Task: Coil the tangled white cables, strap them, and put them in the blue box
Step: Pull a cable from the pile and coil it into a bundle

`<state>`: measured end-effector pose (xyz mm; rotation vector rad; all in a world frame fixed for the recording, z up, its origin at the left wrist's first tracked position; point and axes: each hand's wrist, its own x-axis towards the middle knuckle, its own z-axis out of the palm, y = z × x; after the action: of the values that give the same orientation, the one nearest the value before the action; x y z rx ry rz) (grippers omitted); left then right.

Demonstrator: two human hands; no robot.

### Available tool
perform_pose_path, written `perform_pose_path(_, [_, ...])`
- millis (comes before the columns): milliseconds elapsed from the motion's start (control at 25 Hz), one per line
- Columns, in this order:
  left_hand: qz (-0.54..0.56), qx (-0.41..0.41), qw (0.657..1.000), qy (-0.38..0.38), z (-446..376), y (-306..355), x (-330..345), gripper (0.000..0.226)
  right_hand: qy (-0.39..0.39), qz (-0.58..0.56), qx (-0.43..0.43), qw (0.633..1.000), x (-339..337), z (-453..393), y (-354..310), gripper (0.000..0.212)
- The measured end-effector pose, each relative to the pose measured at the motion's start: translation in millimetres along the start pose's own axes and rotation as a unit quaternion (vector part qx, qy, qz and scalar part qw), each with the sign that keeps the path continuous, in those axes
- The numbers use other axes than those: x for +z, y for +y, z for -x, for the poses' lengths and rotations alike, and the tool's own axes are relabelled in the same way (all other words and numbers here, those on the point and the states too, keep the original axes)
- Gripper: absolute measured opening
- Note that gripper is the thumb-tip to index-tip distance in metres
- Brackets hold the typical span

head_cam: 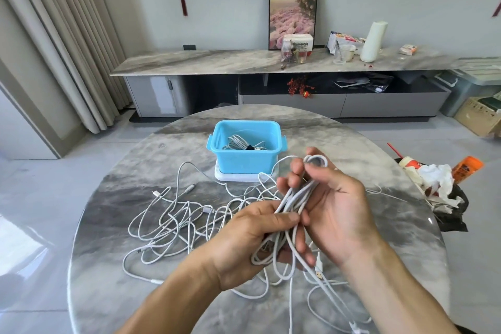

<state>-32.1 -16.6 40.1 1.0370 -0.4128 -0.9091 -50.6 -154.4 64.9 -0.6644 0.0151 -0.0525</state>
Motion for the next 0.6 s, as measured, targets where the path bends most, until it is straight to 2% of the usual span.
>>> perform_pose_path(120, [0.037, 0.003, 0.999, -0.026, 0.4, -1.8, 0.4, 0.012, -0.036, 0.0, 0.002, 0.999, -3.4, -1.9, -2.3, 0.019])
perform_pose_path(360, [0.092, 0.003, 0.995, -0.023, -2.5, -6.9, 0.7, 0.014, 0.025, -0.037, -0.004, 0.999, -2.9, -3.8, -2.4, 0.01])
perform_pose_path(400, [0.091, -0.003, 0.996, -0.021, -3.3, -6.8, 1.2, 0.021, 0.03, -0.039, -0.003, 0.999, -3.0, -5.6, -0.9, 0.008])
perform_pose_path(480, [0.067, -0.023, 0.998, 0.003, -4.6, -6.9, 5.2, 0.043, 0.056, -0.028, 0.013, 0.998, -3.4, -8.3, -0.1, 0.019])
perform_pose_path(600, [0.001, -0.055, 0.997, 0.063, -5.5, -9.2, 11.7, 0.051, 0.124, 0.035, 0.025, 0.991, -4.1, -8.3, -1.7, 0.041])
